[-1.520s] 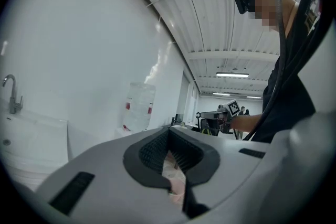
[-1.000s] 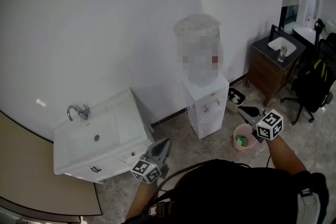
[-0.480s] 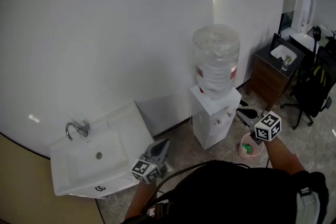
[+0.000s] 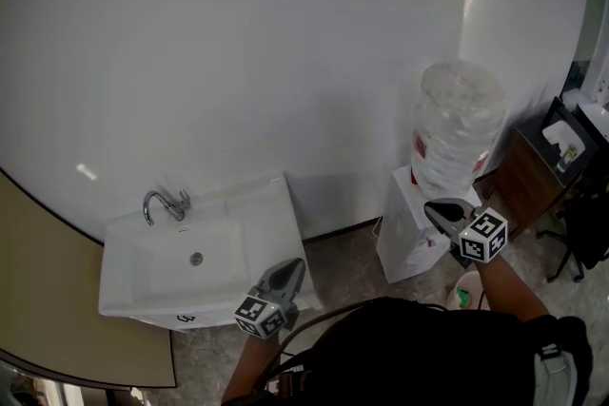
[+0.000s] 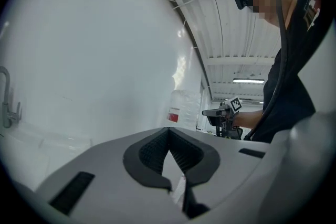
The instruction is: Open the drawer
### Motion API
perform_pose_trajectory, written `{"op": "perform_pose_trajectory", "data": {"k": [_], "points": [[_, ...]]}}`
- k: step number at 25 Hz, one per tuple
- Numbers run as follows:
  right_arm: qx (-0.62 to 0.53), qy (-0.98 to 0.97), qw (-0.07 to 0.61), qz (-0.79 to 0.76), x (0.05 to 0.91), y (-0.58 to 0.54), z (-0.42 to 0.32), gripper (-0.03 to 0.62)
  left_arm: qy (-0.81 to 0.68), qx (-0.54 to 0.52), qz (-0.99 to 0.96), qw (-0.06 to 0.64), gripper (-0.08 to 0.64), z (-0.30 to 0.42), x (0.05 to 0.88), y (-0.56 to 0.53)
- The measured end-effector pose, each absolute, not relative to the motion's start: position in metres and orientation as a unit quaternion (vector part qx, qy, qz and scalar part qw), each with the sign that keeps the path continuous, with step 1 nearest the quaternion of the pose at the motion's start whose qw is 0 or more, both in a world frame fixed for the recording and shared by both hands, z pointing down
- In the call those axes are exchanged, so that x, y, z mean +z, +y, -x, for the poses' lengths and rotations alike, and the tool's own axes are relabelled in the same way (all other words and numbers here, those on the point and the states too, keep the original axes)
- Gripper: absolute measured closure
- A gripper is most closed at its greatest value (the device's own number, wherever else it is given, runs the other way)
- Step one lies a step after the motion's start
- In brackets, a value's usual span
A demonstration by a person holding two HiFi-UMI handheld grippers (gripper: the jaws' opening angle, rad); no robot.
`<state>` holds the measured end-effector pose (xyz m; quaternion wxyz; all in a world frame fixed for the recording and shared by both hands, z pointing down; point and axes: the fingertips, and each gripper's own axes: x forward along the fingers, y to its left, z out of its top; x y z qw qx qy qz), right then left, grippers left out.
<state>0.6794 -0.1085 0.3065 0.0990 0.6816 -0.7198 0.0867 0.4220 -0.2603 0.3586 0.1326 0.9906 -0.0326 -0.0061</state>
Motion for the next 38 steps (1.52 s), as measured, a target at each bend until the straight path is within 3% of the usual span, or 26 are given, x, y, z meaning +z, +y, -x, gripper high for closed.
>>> {"op": "perform_pose_trajectory", "data": {"k": [11, 18, 27, 38], "points": [[0.059, -0.836, 0.104, -0.536, 0.307, -0.237, -0.713, 0.595, -0.194, -0.013, -0.973, 0.122, 0.56, -0.451, 0.356, -0.293], [0.068, -0.904, 0.091, -0.412, 0.327, -0.308, -0.691, 0.595, -0.302, -0.003, -0.944, 0.133, 0.56, -0.448, 0.366, -0.301], [0.098, -0.941, 0.098, -0.308, 0.382, -0.354, -0.606, 0.595, -0.413, 0.002, -0.894, 0.176, 0.56, -0.374, 0.41, -0.279], [0.072, -0.959, 0.133, -0.24, 0.376, -0.356, -0.434, 0.595, -0.441, -0.01, -0.881, 0.172, 0.56, -0.245, 0.434, -0.271]]}}
